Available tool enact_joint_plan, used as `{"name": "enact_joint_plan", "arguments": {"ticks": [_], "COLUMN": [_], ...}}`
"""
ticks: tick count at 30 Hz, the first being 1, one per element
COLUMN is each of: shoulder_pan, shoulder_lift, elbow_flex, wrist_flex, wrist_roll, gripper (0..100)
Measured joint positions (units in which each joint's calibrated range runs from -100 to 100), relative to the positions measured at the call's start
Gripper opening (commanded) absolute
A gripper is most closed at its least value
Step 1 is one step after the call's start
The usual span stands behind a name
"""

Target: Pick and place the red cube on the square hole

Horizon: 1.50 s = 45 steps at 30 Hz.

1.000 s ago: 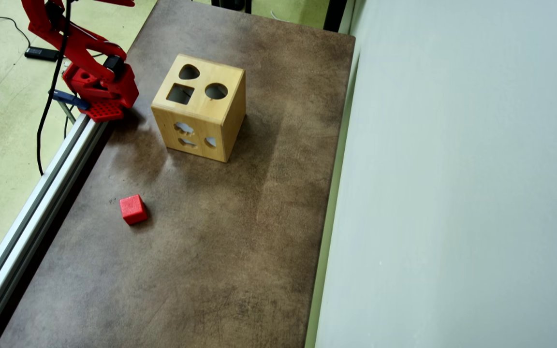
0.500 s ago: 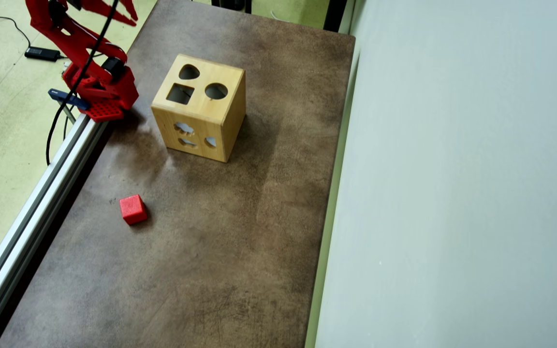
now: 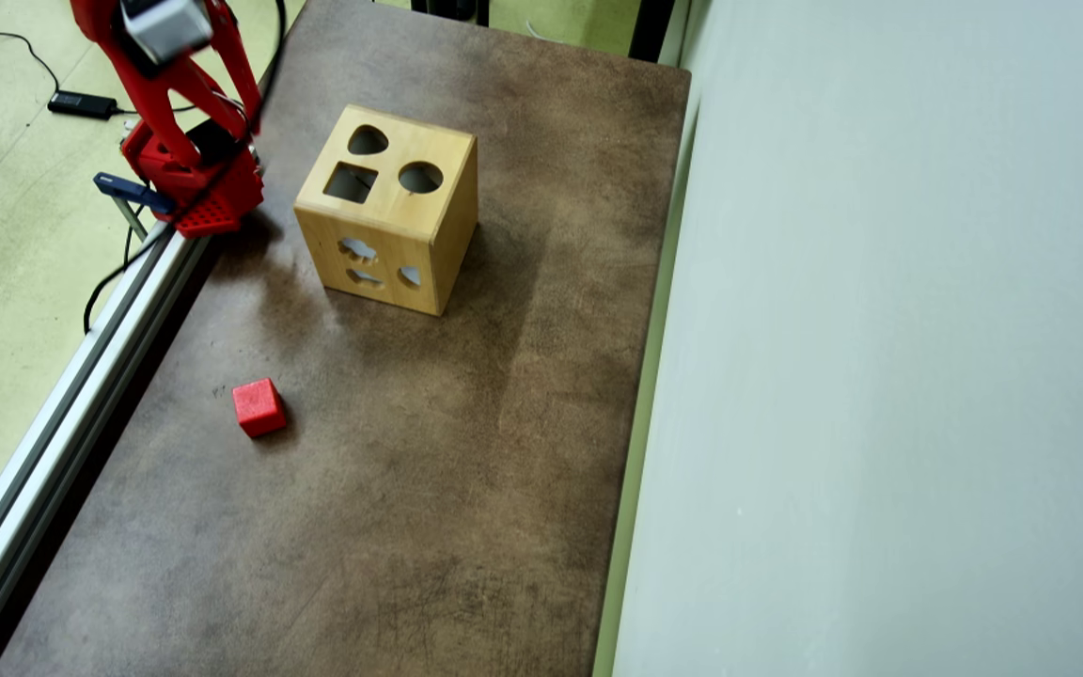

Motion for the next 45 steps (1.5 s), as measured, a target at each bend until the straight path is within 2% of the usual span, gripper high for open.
{"name": "enact_joint_plan", "arguments": {"ticks": [6,13,20,29,34,37,45], "shoulder_pan": [0.43,9.85,14.8,17.32,19.83,19.83,22.06], "shoulder_lift": [10.42,21.61,25.42,26.02,28.47,30.25,30.76], "elbow_flex": [0.0,0.0,0.0,0.0,0.09,0.09,0.09], "wrist_flex": [0.0,0.0,0.0,-0.48,-8.72,-12.51,-13.72], "wrist_roll": [-0.1,-0.15,-0.39,-9.18,-13.87,-14.6,-14.8], "gripper": [2,2,2,3,3,2,5]}}
